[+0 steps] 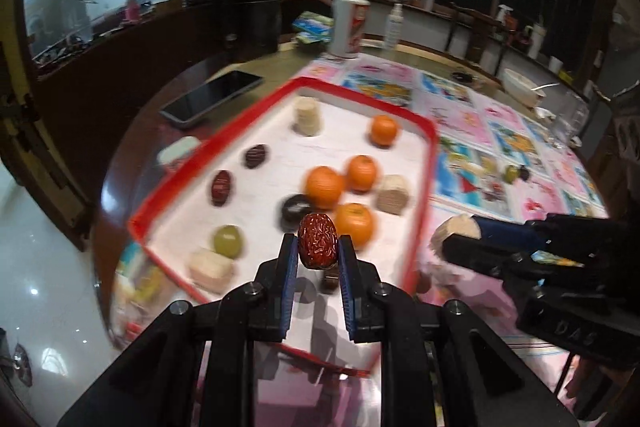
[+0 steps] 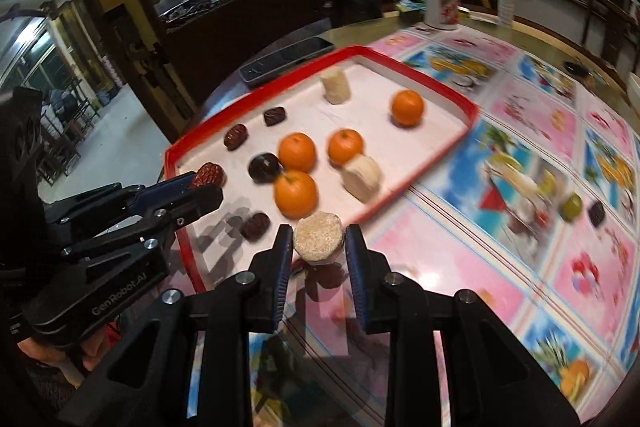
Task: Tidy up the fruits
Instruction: 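Carry the white cylinder and red date into the red tray, then open both tools to release the cylinder and date in the tray, then move both open tools back over the remaining fruit, then grasp a dark plum with the right tool while the left tool grasps a green grape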
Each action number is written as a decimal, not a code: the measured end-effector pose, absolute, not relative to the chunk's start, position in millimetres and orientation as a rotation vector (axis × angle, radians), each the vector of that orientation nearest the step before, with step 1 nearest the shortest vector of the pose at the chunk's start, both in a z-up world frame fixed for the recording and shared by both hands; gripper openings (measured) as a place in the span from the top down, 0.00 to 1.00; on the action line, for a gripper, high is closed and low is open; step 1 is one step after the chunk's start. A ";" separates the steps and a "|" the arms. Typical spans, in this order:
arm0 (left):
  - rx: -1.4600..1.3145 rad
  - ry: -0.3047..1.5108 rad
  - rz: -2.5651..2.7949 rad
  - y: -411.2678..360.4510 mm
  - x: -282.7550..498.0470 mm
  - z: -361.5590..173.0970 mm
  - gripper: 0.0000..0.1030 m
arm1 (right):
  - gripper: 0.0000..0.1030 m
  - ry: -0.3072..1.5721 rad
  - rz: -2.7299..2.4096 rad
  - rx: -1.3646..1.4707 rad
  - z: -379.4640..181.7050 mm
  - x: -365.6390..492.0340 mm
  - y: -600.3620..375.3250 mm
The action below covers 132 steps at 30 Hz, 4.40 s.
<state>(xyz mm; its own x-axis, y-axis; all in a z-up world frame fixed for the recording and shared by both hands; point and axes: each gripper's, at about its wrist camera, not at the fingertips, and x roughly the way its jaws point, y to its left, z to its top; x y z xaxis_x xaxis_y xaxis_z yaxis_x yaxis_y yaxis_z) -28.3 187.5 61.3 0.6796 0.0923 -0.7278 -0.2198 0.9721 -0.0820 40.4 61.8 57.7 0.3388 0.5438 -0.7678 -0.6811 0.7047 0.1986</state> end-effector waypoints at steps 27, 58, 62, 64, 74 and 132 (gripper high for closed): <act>-0.048 0.857 0.284 211.8 7.5 35.8 0.50 | 0.67 1.012 0.816 -0.219 29.7 68.9 99.4; 0.012 0.824 0.361 154.9 -8.1 51.2 0.46 | 0.49 1.013 0.718 -0.126 37.2 31.6 3.5; 0.018 0.801 0.311 124.6 -3.2 60.6 0.46 | 0.49 1.043 0.640 -0.063 26.5 37.4 -41.2; 0.034 0.789 0.278 105.3 0.9 64.7 0.44 | 0.49 1.050 0.594 -0.032 23.3 42.3 -65.8; -0.009 0.869 0.040 7.3 79.9 57.1 0.42 | 0.47 1.054 0.481 0.098 17.9 58.5 -157.4; 0.077 0.975 -0.289 -85.6 217.5 15.2 0.62 | 0.81 0.960 0.515 -0.037 9.3 179.7 -198.1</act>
